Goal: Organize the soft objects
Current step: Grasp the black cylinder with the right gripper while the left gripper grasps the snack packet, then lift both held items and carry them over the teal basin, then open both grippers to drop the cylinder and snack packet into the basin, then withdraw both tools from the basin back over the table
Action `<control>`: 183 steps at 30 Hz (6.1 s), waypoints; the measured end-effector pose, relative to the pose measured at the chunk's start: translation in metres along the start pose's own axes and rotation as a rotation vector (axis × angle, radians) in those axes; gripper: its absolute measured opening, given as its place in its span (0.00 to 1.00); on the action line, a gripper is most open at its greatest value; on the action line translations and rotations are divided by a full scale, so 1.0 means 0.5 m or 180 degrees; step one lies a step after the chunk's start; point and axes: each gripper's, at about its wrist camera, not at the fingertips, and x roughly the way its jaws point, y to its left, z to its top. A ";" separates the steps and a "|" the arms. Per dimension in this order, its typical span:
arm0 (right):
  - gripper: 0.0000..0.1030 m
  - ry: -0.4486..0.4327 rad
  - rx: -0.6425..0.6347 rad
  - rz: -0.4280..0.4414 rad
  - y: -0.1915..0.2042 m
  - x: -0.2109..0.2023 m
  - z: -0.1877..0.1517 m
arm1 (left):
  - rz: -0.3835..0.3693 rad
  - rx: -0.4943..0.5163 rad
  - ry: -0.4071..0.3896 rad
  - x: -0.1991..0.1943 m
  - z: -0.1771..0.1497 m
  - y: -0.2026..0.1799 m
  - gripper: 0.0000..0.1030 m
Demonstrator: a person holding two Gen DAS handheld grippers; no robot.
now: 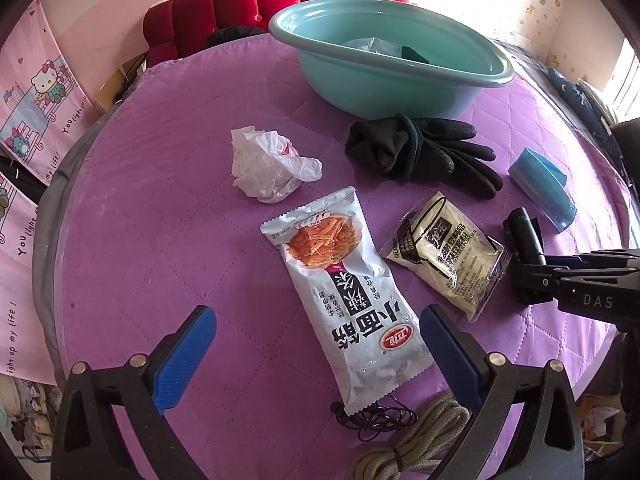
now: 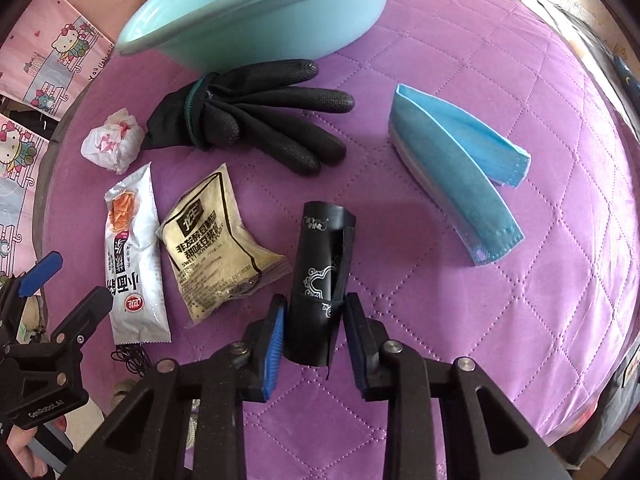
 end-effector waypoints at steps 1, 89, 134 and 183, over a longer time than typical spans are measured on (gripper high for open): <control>0.27 -0.0026 -0.0015 -0.0034 0.000 -0.005 -0.004 | -0.0003 -0.0010 0.0013 0.005 0.000 0.002 1.00; 0.14 -0.0777 -0.0516 0.0122 0.029 -0.257 0.067 | -0.0667 0.0314 -0.0386 -0.158 0.111 -0.101 0.14; 0.17 -0.0727 -0.0444 0.0250 0.018 -0.144 0.454 | -0.0809 0.0288 -0.0309 0.031 0.447 -0.083 0.14; 1.00 -0.1032 -0.0360 -0.0167 0.045 -0.237 0.322 | -0.0189 0.0263 -0.0534 -0.037 0.351 -0.057 1.00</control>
